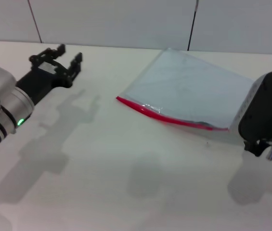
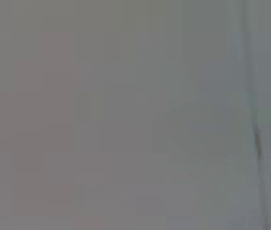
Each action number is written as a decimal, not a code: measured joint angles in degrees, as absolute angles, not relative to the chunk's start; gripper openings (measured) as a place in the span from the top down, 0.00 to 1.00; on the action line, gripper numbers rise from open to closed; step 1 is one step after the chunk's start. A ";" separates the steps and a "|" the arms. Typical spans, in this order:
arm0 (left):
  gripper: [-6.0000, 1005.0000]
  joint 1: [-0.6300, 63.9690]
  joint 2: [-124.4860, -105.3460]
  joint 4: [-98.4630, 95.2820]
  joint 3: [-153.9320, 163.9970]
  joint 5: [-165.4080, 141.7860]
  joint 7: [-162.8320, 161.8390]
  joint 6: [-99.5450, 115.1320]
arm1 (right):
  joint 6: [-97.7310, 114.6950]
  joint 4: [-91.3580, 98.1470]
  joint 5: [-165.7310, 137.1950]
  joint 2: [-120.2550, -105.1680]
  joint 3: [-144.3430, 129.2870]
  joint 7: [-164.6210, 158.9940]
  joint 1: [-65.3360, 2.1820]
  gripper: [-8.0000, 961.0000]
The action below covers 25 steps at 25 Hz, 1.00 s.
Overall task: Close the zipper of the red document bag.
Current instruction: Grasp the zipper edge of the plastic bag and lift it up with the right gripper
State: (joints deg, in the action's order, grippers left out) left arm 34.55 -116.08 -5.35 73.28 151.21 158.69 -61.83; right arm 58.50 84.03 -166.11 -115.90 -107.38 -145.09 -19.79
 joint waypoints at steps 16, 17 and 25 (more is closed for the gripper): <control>0.51 35.13 -116.08 -29.01 73.43 106.31 135.50 -63.90 | 58.00 95.63 -166.02 -116.01 -107.62 -144.87 -14.50 0.94; 0.51 35.32 -116.12 -30.49 73.83 104.37 134.64 -63.82 | 58.01 95.81 -166.02 -116.01 -107.68 -144.91 -14.50 0.94; 0.51 37.53 -116.19 -36.67 81.97 101.03 134.04 -61.72 | 58.05 96.96 -166.02 -116.02 -107.80 -145.10 -14.21 0.94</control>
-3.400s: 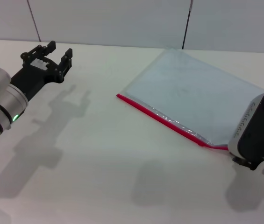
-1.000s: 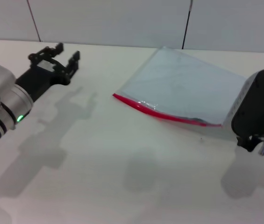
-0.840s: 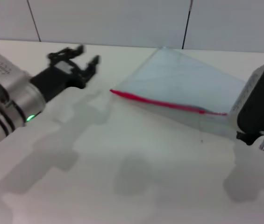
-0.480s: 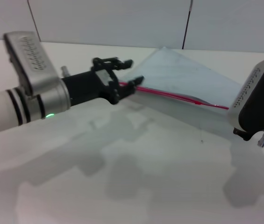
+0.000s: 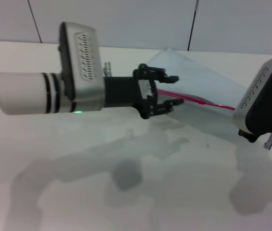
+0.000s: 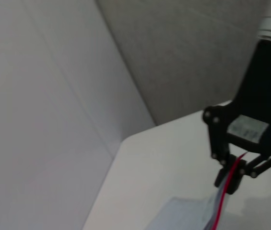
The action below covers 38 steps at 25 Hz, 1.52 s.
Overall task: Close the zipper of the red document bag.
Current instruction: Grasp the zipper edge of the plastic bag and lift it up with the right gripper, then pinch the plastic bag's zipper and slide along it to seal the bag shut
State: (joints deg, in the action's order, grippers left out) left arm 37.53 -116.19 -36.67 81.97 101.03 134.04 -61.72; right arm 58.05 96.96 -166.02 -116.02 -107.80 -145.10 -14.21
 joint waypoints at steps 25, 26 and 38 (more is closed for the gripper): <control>0.42 37.89 -116.29 -41.13 90.56 100.74 135.06 -53.85 | 58.16 100.00 -165.93 -116.01 -108.40 -145.11 -14.07 0.94; 0.42 37.88 -116.31 -41.07 90.54 100.76 135.31 -53.87 | 58.21 100.06 -165.93 -116.01 -108.40 -145.11 -14.06 0.94; 0.43 35.54 -116.06 -43.66 90.27 102.97 136.32 -54.76 | 59.03 100.90 -165.93 -116.01 -108.07 -145.05 -13.99 0.94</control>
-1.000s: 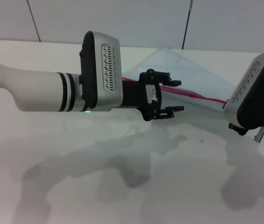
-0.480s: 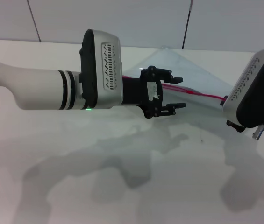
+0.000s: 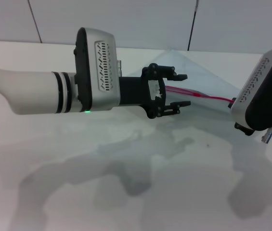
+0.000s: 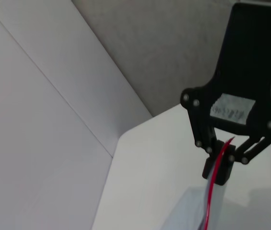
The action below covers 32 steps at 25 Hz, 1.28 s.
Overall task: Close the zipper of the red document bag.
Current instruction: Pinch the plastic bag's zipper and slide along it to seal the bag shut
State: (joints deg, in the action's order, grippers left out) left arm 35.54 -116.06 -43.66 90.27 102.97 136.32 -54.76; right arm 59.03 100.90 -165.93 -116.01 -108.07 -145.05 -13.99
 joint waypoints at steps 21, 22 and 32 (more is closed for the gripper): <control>0.43 35.54 -116.13 -43.17 90.28 103.29 136.38 -54.71 | 58.97 101.32 -165.94 -116.01 -108.33 -144.52 -14.01 0.94; 0.43 35.42 -116.11 -43.14 90.25 103.57 136.39 -54.81 | 58.94 101.34 -165.94 -116.01 -108.34 -144.50 -13.97 0.94; 0.43 34.23 -116.01 -41.75 90.25 107.96 139.33 -56.25 | 58.77 101.33 -165.87 -115.93 -108.11 -144.48 -13.97 0.93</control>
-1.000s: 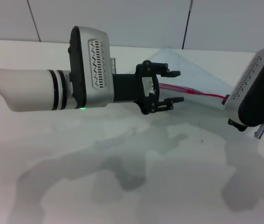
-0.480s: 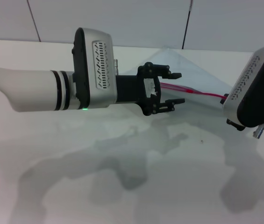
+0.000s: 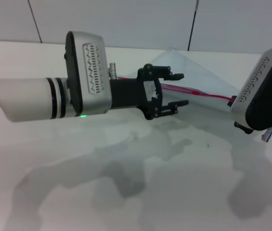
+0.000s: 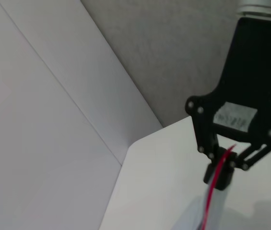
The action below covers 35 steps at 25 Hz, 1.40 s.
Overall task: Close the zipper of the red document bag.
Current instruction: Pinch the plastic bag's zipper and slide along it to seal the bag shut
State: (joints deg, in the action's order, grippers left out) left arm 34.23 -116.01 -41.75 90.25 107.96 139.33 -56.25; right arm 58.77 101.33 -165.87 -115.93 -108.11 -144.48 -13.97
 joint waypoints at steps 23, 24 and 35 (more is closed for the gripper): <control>0.43 37.47 -116.10 -39.29 90.88 103.78 133.38 -52.42 | 58.47 100.92 -165.75 -115.93 -108.26 -144.40 -14.44 0.93; 0.43 37.47 -116.10 -39.29 90.88 103.78 133.38 -52.42 | 58.47 100.91 -165.75 -115.93 -108.26 -144.40 -14.46 0.93; 0.43 38.13 -116.28 -39.30 91.44 103.70 132.92 -52.30 | 58.44 101.41 -165.64 -115.93 -108.37 -144.40 -14.50 0.93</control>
